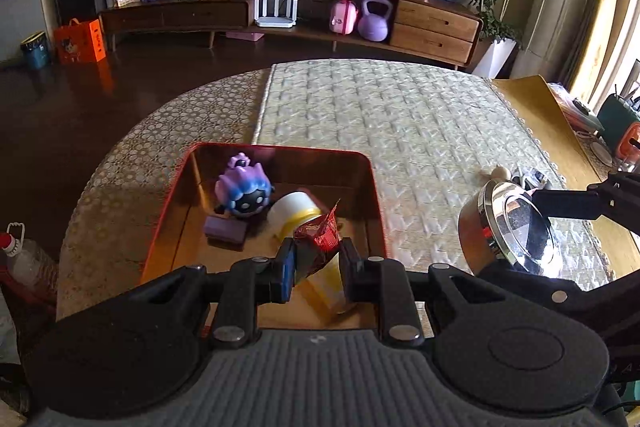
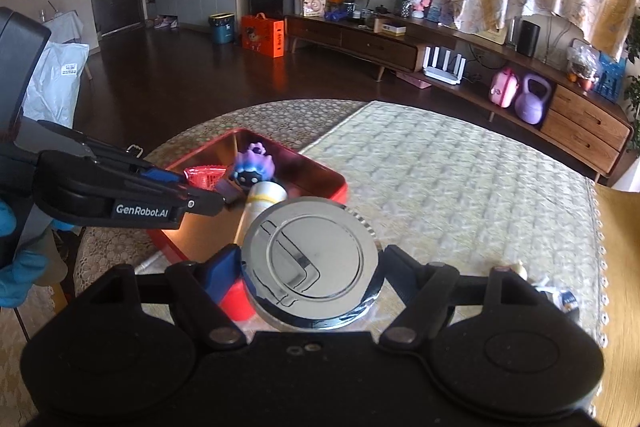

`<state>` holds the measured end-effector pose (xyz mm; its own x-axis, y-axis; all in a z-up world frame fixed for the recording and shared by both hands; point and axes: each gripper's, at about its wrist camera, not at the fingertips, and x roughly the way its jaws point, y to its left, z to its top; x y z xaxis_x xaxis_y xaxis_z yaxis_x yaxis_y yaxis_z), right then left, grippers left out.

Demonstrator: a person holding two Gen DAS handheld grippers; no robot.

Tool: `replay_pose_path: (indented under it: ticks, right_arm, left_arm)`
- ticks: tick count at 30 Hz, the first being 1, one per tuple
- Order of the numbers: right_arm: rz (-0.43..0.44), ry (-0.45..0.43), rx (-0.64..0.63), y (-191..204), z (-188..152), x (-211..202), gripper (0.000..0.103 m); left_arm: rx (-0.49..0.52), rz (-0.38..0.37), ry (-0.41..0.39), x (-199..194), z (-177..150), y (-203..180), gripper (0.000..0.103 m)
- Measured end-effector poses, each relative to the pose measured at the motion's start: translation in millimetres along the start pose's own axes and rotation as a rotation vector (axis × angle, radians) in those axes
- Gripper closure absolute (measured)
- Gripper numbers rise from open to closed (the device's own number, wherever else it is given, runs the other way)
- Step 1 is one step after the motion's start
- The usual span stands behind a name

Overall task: Organize rigid objects
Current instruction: 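Carry the snack packet with the left tool while the right tool carries the tin to the box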

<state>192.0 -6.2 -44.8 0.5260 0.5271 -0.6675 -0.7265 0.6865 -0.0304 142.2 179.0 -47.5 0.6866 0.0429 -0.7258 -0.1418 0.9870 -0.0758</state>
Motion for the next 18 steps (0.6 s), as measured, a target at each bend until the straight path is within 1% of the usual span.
replay_pose_path:
  ticks: [5, 9, 13, 18]
  right_arm:
    - [0.001, 0.01, -0.023, 11.3, 14.5, 22.5, 0.026]
    - [-0.012, 0.021, -0.054, 16.9, 25.6, 45.7, 0.026]
    - [-0.022, 0.032, -0.059, 20.8, 36.5, 69.8, 0.026]
    - [-0.017, 0.038, -0.065, 25.1, 48.4, 93.1, 0.026]
  left_arm:
    - [-0.013, 0.042, 0.021, 9.2, -1.4, 23.0, 0.081]
    - [-0.056, 0.064, 0.051, 20.1, -1.8, 40.4, 0.08]
    - [-0.069, 0.089, 0.065, 30.3, -0.1, 50.5, 0.081]
    - [-0.058, 0.109, 0.09, 45.9, 0.8, 54.5, 0.081]
